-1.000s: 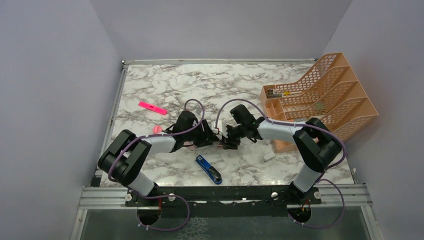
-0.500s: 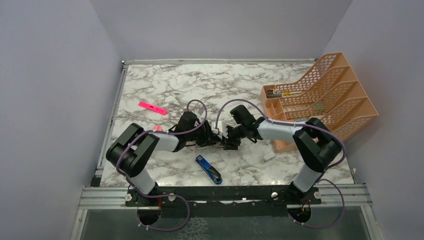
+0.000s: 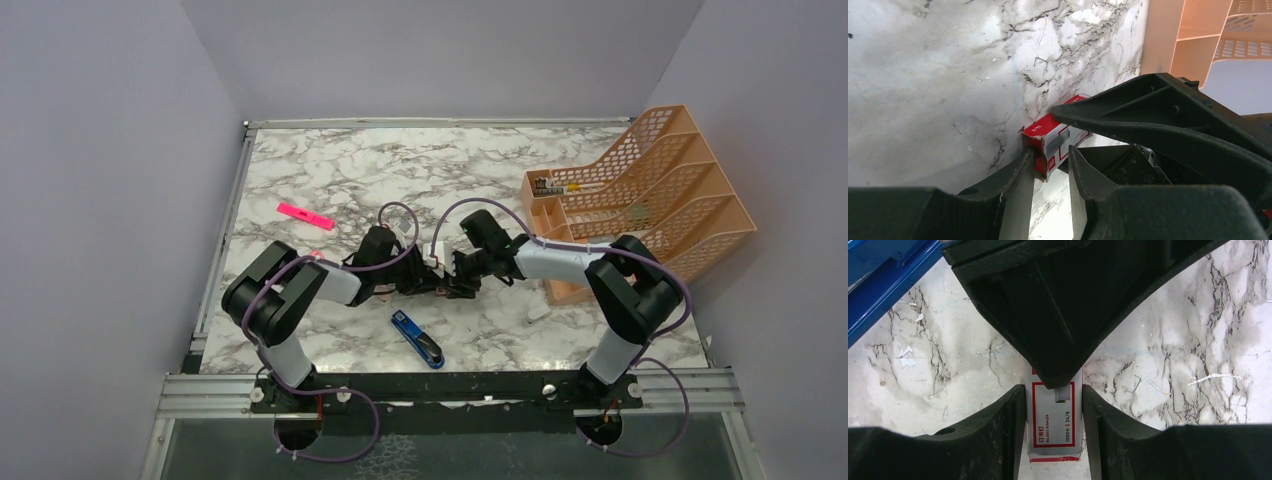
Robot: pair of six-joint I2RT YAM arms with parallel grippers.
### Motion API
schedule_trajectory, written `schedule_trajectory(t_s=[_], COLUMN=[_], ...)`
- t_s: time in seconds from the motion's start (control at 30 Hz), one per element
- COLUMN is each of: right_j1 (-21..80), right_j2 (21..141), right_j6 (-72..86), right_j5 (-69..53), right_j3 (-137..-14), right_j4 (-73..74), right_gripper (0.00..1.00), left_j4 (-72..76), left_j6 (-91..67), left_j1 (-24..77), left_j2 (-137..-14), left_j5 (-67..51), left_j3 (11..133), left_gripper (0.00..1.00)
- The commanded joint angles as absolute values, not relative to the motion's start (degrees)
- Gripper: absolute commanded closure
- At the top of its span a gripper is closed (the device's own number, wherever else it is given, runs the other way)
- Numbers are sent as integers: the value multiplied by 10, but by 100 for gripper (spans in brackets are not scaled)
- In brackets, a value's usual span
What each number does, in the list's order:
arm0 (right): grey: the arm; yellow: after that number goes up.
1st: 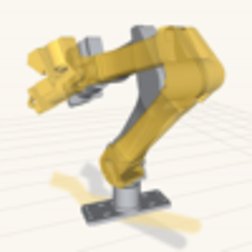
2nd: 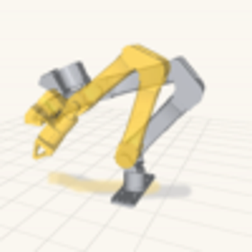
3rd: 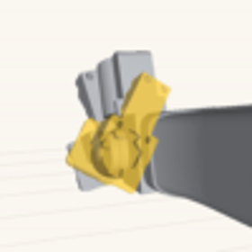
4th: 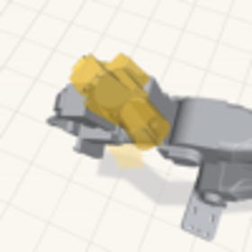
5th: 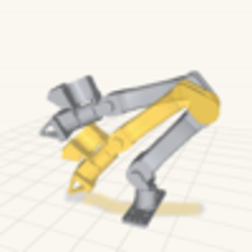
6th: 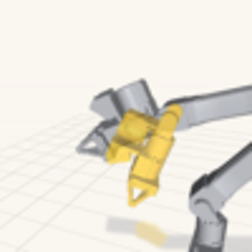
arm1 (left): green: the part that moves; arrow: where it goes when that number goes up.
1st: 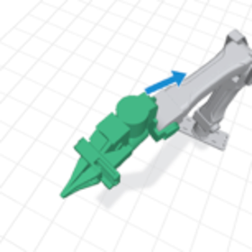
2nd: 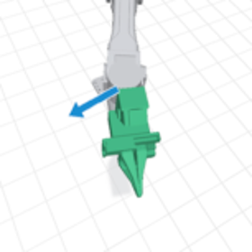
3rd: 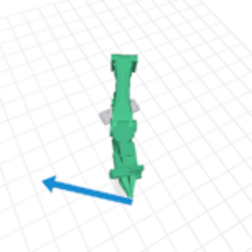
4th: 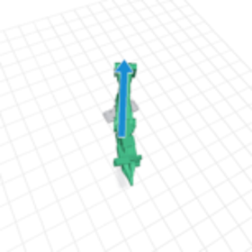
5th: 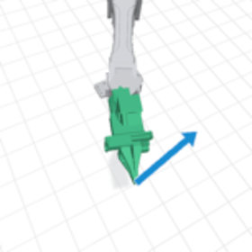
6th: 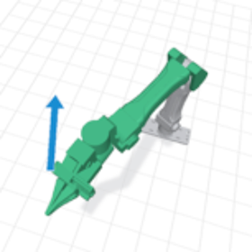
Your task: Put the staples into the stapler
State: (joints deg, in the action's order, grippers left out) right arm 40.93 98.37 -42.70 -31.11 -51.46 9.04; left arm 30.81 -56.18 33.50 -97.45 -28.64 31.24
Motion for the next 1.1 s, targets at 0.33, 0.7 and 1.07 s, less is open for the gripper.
schedule_trajectory(t_s=[0.33, 0.7, 1.07], right_j1=[410, 407, 408], right_j2=[975, 806, 693], right_j6=[-378, -181, 97], right_j5=[-328, -180, -55], right_j3=[-516, -444, -444], right_j4=[34, -58, 65], right_gripper=[44, 26, 6], left_j4=[380, 380, 376], left_j6=[-571, -559, -547], left_j1=[338, 330, 327], left_j2=[-1007, -1005, -990], left_j5=[-315, -317, -317], left_j3=[308, 308, 293], left_gripper=[70, 72, 67])
